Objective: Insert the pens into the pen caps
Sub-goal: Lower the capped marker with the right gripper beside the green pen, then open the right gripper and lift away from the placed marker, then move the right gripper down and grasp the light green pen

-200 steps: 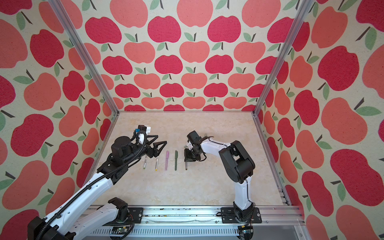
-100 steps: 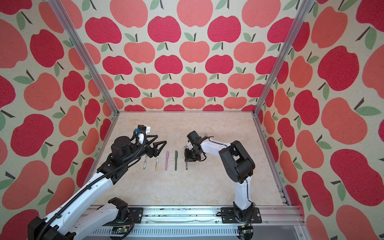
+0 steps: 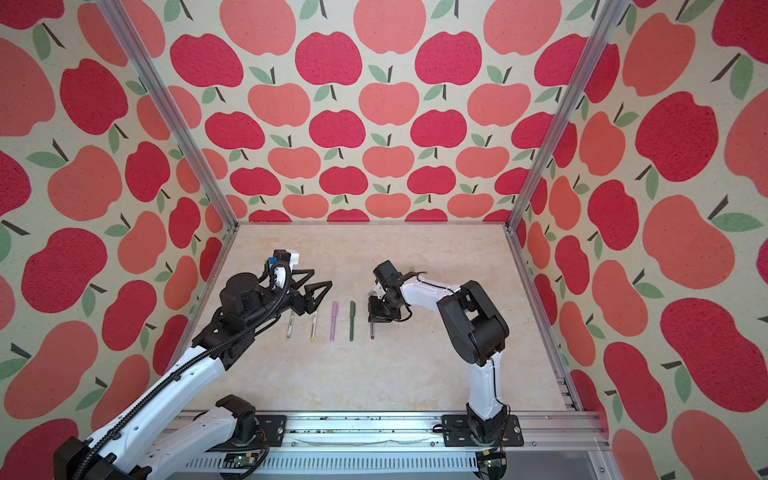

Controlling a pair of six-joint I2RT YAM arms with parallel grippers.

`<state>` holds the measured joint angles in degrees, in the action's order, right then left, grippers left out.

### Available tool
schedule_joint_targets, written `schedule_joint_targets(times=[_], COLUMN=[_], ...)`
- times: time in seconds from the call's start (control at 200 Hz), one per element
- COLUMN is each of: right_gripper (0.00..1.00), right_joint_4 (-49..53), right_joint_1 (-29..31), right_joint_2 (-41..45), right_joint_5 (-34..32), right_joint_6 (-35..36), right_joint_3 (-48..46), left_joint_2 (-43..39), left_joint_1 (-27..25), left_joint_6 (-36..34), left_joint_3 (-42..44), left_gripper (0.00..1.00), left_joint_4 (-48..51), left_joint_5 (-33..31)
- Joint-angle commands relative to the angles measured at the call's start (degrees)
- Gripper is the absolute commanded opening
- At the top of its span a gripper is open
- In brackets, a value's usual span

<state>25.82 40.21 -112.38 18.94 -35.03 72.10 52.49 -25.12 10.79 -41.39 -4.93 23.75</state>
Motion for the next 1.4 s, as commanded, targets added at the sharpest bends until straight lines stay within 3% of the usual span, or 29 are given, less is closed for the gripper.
schedule_joint_targets(times=[0.0,0.32,0.77,1.141,1.396], right_gripper=[0.21,0.36,0.40,0.42,0.47], right_joint_4=[2.9,8.4,9.4,15.6,17.4], right_joint_1=[-0.1,-0.6,-3.7,-5.6,-5.5], right_joint_2=[-1.0,3.4,8.1,-3.1,-8.8], right_joint_5=[-1.6,-5.7,-13.0,-19.0,-21.4], right_joint_6=[-0.3,2.0,1.0,-2.7,-2.6], right_joint_3=[1.2,5.6,11.7,21.2,26.4], left_joint_2=[-0.5,-1.0,-1.5,3.4,12.2], left_joint_1=[0.4,0.5,1.2,1.6,-1.3], left_joint_6=[0.1,-0.1,-0.7,-0.8,2.6], left_joint_3=[0.4,0.0,1.0,2.4,3.4], left_gripper=[0.81,0.82,0.88,1.00,0.99], left_joint_4=[-0.7,-0.2,0.4,-2.6,-9.3], left_joint_5=[0.1,-0.1,-1.6,-1.3,-0.5])
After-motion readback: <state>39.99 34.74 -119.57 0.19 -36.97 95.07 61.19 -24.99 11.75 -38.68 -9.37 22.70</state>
